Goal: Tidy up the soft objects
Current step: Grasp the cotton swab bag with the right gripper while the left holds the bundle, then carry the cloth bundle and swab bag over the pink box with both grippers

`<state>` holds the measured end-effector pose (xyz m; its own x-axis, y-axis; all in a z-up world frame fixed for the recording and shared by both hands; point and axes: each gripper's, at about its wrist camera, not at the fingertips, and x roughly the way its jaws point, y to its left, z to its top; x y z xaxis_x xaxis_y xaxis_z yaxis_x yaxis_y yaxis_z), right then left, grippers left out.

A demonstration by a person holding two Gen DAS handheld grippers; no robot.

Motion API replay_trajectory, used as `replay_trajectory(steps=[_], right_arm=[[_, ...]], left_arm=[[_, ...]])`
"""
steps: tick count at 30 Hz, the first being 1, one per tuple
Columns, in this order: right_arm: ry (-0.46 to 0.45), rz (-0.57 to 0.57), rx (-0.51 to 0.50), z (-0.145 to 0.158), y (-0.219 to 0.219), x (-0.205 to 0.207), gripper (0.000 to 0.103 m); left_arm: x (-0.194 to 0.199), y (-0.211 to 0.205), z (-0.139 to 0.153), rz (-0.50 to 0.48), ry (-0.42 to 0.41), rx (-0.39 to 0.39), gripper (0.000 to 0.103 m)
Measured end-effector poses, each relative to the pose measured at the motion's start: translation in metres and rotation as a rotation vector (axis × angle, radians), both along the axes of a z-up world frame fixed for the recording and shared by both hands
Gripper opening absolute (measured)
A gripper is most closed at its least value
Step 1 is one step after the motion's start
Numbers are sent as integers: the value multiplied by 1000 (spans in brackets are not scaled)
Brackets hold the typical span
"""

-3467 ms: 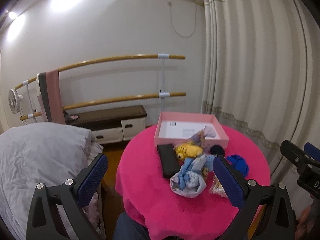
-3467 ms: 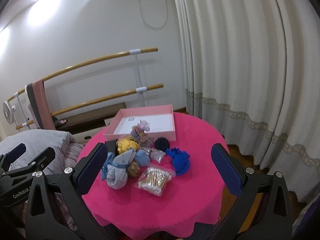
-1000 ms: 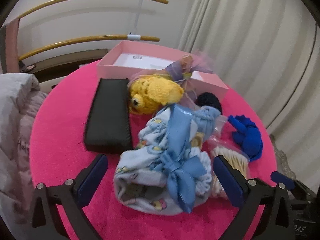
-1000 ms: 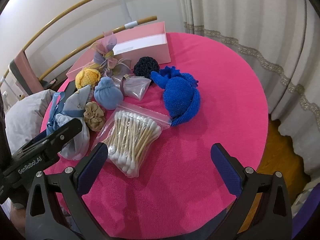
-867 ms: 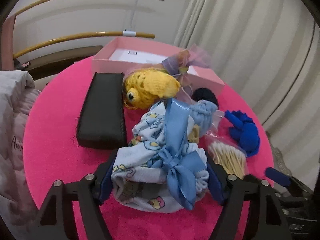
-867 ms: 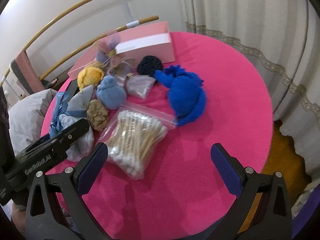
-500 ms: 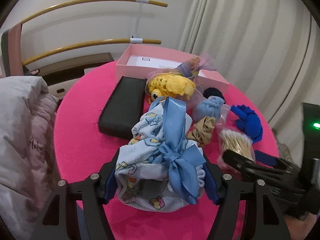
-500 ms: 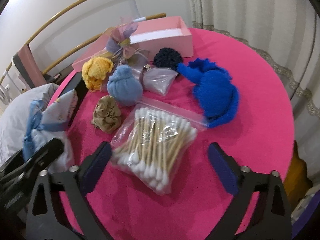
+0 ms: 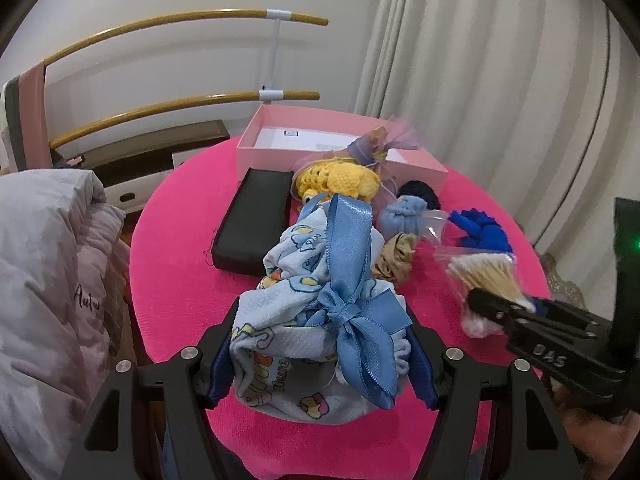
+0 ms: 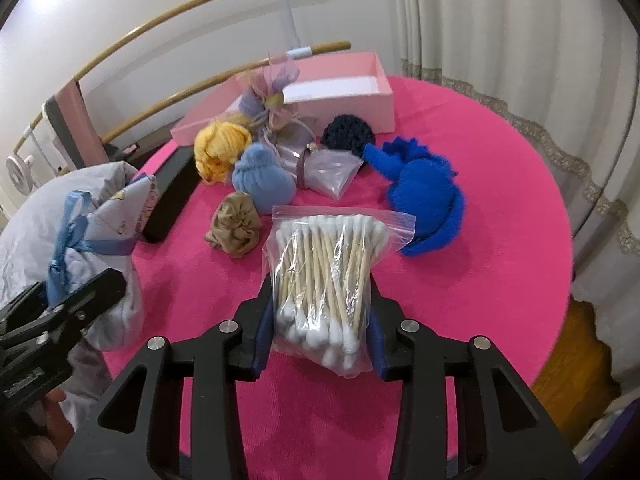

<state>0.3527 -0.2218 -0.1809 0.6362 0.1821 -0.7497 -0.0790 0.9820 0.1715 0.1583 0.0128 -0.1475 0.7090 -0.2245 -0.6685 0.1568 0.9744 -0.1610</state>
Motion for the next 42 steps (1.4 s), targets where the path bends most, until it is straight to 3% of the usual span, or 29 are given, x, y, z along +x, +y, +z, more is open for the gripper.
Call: replay_trajectory(steps=[10,16,23,29,34,42], right_arm=[[-84,43,19,45,2,-7,36],[-137,95,32,78,4,17,36],[-190,123,22,122,-4,94,36],[-162,122,35,139,-7,181,36],[-99,121,50,133,-6,246,37],[40,102,74,88,-10,327,37]], left_arm=[[-6,-2,30,-7,-51,26,66],[23,4,62,11,-101,39,66],[110,9,105,51,-154,44,66],[209,-1,118,59,-118,36,66],[278,-14,114,52,-65,51,66],[385,-29,93,40,39,38,66]])
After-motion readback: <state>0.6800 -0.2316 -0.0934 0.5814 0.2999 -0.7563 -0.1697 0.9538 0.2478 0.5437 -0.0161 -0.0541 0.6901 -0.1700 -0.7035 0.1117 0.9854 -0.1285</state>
